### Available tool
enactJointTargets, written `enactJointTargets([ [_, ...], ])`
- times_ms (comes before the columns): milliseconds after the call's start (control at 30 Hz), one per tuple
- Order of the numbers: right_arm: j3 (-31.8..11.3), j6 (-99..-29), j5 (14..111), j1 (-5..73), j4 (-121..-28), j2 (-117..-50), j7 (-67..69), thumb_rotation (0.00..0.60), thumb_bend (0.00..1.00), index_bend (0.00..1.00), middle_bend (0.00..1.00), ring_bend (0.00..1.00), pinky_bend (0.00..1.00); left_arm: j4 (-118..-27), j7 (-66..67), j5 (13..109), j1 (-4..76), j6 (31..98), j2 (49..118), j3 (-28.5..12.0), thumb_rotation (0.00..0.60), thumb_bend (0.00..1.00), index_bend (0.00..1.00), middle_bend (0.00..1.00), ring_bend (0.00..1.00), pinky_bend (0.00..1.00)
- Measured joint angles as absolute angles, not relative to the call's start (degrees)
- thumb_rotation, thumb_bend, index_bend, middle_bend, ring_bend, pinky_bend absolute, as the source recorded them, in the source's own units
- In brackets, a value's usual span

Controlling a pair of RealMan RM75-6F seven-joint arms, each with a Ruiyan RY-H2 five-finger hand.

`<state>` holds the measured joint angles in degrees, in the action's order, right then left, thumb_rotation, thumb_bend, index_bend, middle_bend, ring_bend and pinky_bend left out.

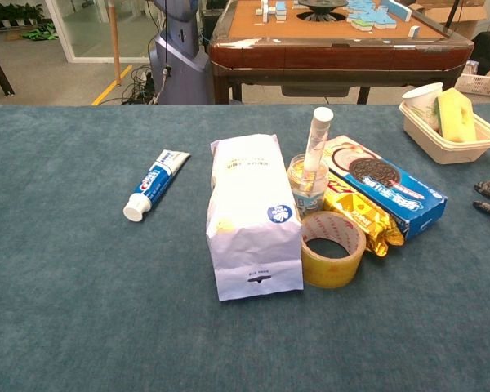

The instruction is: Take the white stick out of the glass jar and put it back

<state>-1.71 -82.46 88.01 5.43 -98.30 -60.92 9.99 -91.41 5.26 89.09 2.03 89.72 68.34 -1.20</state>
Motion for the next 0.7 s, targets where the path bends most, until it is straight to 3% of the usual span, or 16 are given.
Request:
enactJointTargets([
  [500,-3.45,-78.87,87.98,8.86,-100.06,-60.47,8.16,0.600,0.27,0.54,0.38,0.33,0.35,-91.71,5.01,89.40,1.55,90.53,68.05,-1.10,0.600,0.27,0.25,0.17,0.21,0.05],
  [700,-5.12,-72.84,85.89,13.25,-102.62,-61.06,3.59,0.600,0.27,0.54,0.33,0.21,0.33,-91.48,4.93,89.15,1.43,90.40,68.17,-1.06,0.600,0.27,0.25,0.17,0.21,0.05],
])
